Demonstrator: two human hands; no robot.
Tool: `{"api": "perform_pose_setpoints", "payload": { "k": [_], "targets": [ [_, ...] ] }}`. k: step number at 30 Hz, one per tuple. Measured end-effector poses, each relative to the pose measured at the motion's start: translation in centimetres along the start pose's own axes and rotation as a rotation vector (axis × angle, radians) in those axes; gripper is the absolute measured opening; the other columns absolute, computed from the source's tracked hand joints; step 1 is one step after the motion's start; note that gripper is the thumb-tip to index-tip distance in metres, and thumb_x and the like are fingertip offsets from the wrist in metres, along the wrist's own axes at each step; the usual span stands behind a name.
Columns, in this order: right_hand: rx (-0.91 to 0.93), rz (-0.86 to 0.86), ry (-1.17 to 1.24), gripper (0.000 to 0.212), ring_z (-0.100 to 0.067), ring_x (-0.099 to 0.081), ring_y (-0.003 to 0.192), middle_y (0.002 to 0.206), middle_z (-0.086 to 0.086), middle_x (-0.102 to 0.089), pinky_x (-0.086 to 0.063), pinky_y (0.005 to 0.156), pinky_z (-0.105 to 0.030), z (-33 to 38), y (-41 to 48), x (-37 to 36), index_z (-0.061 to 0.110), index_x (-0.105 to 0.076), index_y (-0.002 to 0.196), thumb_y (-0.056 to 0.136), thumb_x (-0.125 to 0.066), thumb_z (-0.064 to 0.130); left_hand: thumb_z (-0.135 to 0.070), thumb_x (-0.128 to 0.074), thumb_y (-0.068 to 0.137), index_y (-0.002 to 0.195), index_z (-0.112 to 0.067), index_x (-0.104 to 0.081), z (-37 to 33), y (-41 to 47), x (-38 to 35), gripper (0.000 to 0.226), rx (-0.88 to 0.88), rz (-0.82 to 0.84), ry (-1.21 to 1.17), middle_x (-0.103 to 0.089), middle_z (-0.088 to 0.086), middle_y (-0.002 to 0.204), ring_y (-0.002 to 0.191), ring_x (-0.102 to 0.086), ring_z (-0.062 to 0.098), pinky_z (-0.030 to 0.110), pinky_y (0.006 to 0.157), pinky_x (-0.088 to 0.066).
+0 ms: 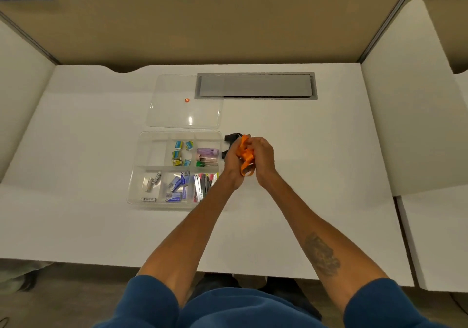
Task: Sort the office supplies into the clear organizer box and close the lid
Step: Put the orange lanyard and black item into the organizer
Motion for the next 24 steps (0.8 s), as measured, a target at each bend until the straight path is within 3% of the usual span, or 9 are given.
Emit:
{"api": "perform_pose_setpoints", "payload": {
  "k": [2, 6, 9, 13, 15, 17, 20, 22, 24],
  "targets": [
    [0.091, -0.001, -0.049, 0.019, -0.018, -0.064, 0.092, 0.099, -0.002, -0.065, -0.055, 0.072, -0.029, 0.1, -0.5, -2.8, 0.019, -0.060, 0.101, 0.092, -0.052, 0.033, -0.047, -0.056, 0.090, 0.097, -0.020, -0.067, -1.5, -0.3, 1.0, 0.030, -0.029, -0.044, -0.050, -0.070, 0.002, 0.089, 0.084, -0.065, 0.015, 0.028, 0.067, -0.052],
    [0.297, -0.034, -0.221, 0.014, -0.014, -0.056, 0.103, 0.111, 0.004, -0.056, -0.052, 0.092, -0.040, 0.0, -0.8, -7.8, 0.035, -0.053, 0.104, 0.097, -0.044, 0.041, -0.046, -0.058, 0.090, 0.125, -0.012, -0.057, -4.2, -1.2, 3.3, 0.048, -0.052, -0.004, -0.221, -0.065, 0.007, 0.106, 0.097, -0.064, 0.018, 0.030, 0.082, -0.055],
    [0.409, -0.063, -0.448, 0.035, -0.017, -0.045, 0.124, 0.134, 0.002, -0.050, -0.038, 0.107, -0.042, 0.0, -1.2, -10.8, 0.034, -0.050, 0.128, 0.100, -0.032, 0.043, -0.049, -0.066, 0.084, 0.137, -0.012, -0.050, -5.9, -1.4, 6.0, 0.067, -0.093, -0.031, -0.234, -0.056, 0.013, 0.135, 0.121, -0.056, 0.024, 0.038, 0.103, -0.046],
    [0.467, -0.046, -0.585, 0.054, -0.017, -0.021, 0.144, 0.154, 0.001, -0.031, -0.015, 0.119, -0.043, 0.5, -2.8, -14.2, 0.030, -0.042, 0.142, 0.095, -0.021, 0.047, -0.046, -0.066, 0.084, 0.134, -0.014, -0.053, -7.6, -1.6, 9.2, 0.060, -0.126, -0.034, -0.220, -0.056, 0.008, 0.137, 0.128, -0.051, 0.020, 0.038, 0.113, -0.034],
    [0.478, 0.028, -0.568, 0.053, -0.011, -0.021, 0.142, 0.155, 0.002, -0.029, -0.013, 0.119, -0.035, 0.3, -3.3, -16.0, 0.028, -0.040, 0.144, 0.097, -0.023, 0.045, -0.051, -0.061, 0.085, 0.124, -0.021, -0.060, -8.6, -1.6, 10.9, 0.049, -0.136, -0.109, -0.055, -0.062, 0.000, 0.125, 0.117, -0.057, 0.015, 0.040, 0.106, -0.042],
    [0.445, 0.115, -0.488, 0.047, -0.006, -0.025, 0.136, 0.153, 0.003, -0.032, -0.015, 0.116, -0.022, -0.5, -2.9, -17.8, 0.026, -0.039, 0.145, 0.101, -0.027, 0.041, -0.046, -0.059, 0.087, 0.110, -0.017, -0.067, -9.8, -1.4, 13.0, 0.038, -0.193, -0.221, 0.000, -0.068, 0.003, 0.108, 0.106, -0.063, 0.020, 0.039, 0.094, -0.050],
    [0.481, 0.181, -0.537, 0.045, -0.012, -0.026, 0.139, 0.152, 0.004, -0.033, -0.020, 0.117, -0.044, -1.6, -2.2, -19.8, 0.032, -0.038, 0.143, 0.100, -0.027, 0.044, -0.034, -0.061, 0.088, 0.081, -0.009, -0.067, -11.9, -0.8, 16.3, 0.026, -0.266, -0.375, -0.009, -0.067, 0.009, 0.076, 0.075, -0.066, 0.021, 0.036, 0.078, -0.056],
    [0.490, 0.166, -0.533, 0.043, -0.014, -0.031, 0.136, 0.148, 0.003, -0.039, -0.025, 0.113, -0.044, -2.0, -1.5, -20.0, 0.029, -0.042, 0.140, 0.100, -0.031, 0.040, -0.032, -0.059, 0.090, 0.075, -0.013, -0.064, -13.5, -0.3, 18.4, 0.025, -0.263, -0.440, -0.003, -0.063, 0.004, 0.064, 0.055, -0.058, 0.014, 0.028, 0.061, -0.052],
    [0.481, 0.079, -0.515, 0.037, -0.015, -0.037, 0.130, 0.141, 0.002, -0.046, -0.030, 0.110, -0.042, -1.9, -0.6, -18.8, 0.025, -0.047, 0.136, 0.101, -0.035, 0.034, -0.031, -0.058, 0.091, 0.080, -0.013, -0.064, -15.1, -0.1, 20.3, 0.022, -0.275, -0.487, -0.001, -0.061, 0.003, 0.064, 0.049, -0.053, 0.013, 0.023, 0.050, -0.045]
  ]
}}
Point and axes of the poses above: each hand's wrist, its own y-axis towards the middle knuckle, its own x-axis out of the back of the hand, z = x × y, the point moved 4 cm from there along y, towards the middle knuckle
